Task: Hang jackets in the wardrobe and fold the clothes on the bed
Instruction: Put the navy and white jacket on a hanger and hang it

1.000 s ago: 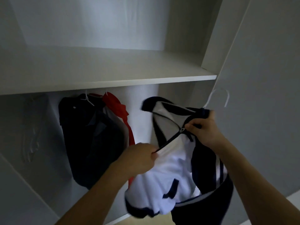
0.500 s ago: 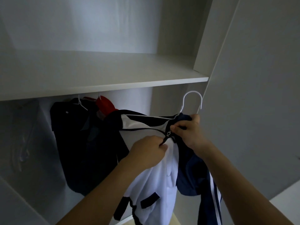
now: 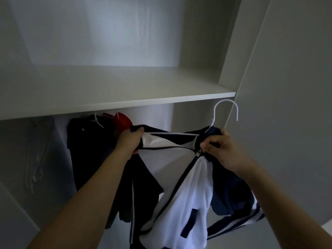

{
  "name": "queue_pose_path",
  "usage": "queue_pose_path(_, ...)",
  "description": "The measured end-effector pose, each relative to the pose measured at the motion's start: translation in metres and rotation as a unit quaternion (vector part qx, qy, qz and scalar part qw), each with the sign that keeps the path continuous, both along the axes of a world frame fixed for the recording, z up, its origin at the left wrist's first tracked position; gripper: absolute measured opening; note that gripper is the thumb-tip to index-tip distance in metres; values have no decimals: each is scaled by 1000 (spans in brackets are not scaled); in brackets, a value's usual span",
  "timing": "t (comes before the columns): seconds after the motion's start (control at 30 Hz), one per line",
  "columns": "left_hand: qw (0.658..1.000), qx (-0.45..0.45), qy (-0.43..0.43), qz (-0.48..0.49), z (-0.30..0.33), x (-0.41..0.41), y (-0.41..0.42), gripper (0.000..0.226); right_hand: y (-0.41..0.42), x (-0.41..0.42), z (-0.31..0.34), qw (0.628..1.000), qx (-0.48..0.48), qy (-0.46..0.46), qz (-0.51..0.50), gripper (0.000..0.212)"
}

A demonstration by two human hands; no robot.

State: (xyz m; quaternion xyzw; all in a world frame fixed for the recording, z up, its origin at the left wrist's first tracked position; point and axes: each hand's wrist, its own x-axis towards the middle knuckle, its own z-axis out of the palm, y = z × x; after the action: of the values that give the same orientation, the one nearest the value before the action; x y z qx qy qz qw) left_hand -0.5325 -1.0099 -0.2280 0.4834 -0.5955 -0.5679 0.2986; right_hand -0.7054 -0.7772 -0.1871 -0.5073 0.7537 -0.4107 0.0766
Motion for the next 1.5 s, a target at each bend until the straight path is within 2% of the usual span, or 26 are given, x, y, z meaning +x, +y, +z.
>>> queue_pose_path(0.03, 989, -118, -92, -10, 4, -3, 0, 29, 2, -2, -2, 1000, 7, 20, -7, 32)
queue_pose_path(0.07, 959, -229, -164, -11, 7, -7, -2, 34, 5, -2, -3, 999, 25, 44, -10, 24)
queue_pose_path(0.13, 928, -314, -198, -21, 29, -13, 6, 40, 8, -1, -6, 995, 55, 87, 6, 10)
queue_pose_path(0.2, 940, -307, -139, -57, 54, -31, 28, 37, 7, 0, -10, 992, 67, 106, 24, 10)
queue_pose_path(0.27, 969, -199, 35, -139, 74, -53, 61, 31, 2, 2, -11, 992, 75, 99, 26, 11)
queue_pose_path(0.3, 964, -160, 106, -182, 81, -61, 76, 28, 0, 1, -12, 993, 77, 81, 29, 13)
queue_pose_path(0.33, 955, -157, 137, -209, 83, -66, 85, 29, -2, -1, -13, 996, 65, 51, 35, 16)
queue_pose_path(0.4, 942, -218, 108, -232, 82, -61, 91, 28, 0, -7, -6, 999, 0, -36, 22, 20)
queue_pose_path(0.47, 945, -233, 118, -197, 66, -48, 93, 18, 7, -14, 7, 991, -74, -107, -13, 22)
queue_pose_path(0.5, 949, -225, 119, -187, 54, -40, 99, 22, 10, -17, 15, 985, -101, -136, -22, 23)
queue_pose_path(0.57, 946, -250, 56, -198, 24, -29, 119, 43, 12, -21, 23, 976, -126, -178, -24, 25)
queue_pose_path(0.63, 920, -344, -21, -188, -6, -33, 136, 56, 7, -19, 29, 971, -135, -194, -20, 27)
queue_pose_path(0.67, 903, -387, -43, -181, -14, -38, 142, 53, 2, -18, 28, 972, -136, -190, -21, 27)
queue_pose_path(0.77, 865, -434, -80, -239, -12, -55, 148, 38, -9, -14, 23, 980, -115, -160, -37, 28)
queue_pose_path(0.87, 807, -501, -137, -281, -2, -51, 145, 39, -11, -22, 18, 986, -92, -88, -105, 25)
queue_pose_path(0.97, 750, -544, -211, -313, 0, -29, 137, 41, -7, -30, 16, 979, -100, -79, -159, 21)
queue_pose_path(1.03, 713, -546, -258, -355, -3, -14, 137, 40, -4, -37, 13, 972, -109, -91, -189, 20)
queue_pose_path(1.1, 698, -512, -292, -407, -9, 0, 140, 41, -3, -44, 11, 963, -127, -115, -210, 19)
queue_pose_path(1.2, 721, -389, -329, -470, -27, 14, 131, 40, -4, -52, 12, 956, -134, -135, -221, 19)
queue_pose_path(1.3, 723, -233, -405, -510, -60, 20, 107, 33, -7, -53, 13, 946, -155, -176, -222, 21)
queue_pose_path(1.33, 710, -197, -430, -521, -68, 18, 99, 31, -9, -50, 13, 944, -159, -191, -218, 22)
queue_pose_path(1.4, 672, -199, -473, -534, -70, 10, 86, 29, -12, -44, 11, 950, -142, -205, -190, 25)
queue_pose_path(1.43, 677, -215, -471, -523, -66, 3, 83, 37, -15, -39, 11, 956, -126, -203, -169, 27)
queue_pose_path(1.47, 709, -239, -444, -494, -57, -8, 82, 53, -17, -33, 13, 963, -110, -198, -144, 29)
queue_pose_path(1.5, 761, -259, -394, -446, -47, -20, 83, 66, -19, -27, 14, 970, -98, -191, -118, 29)
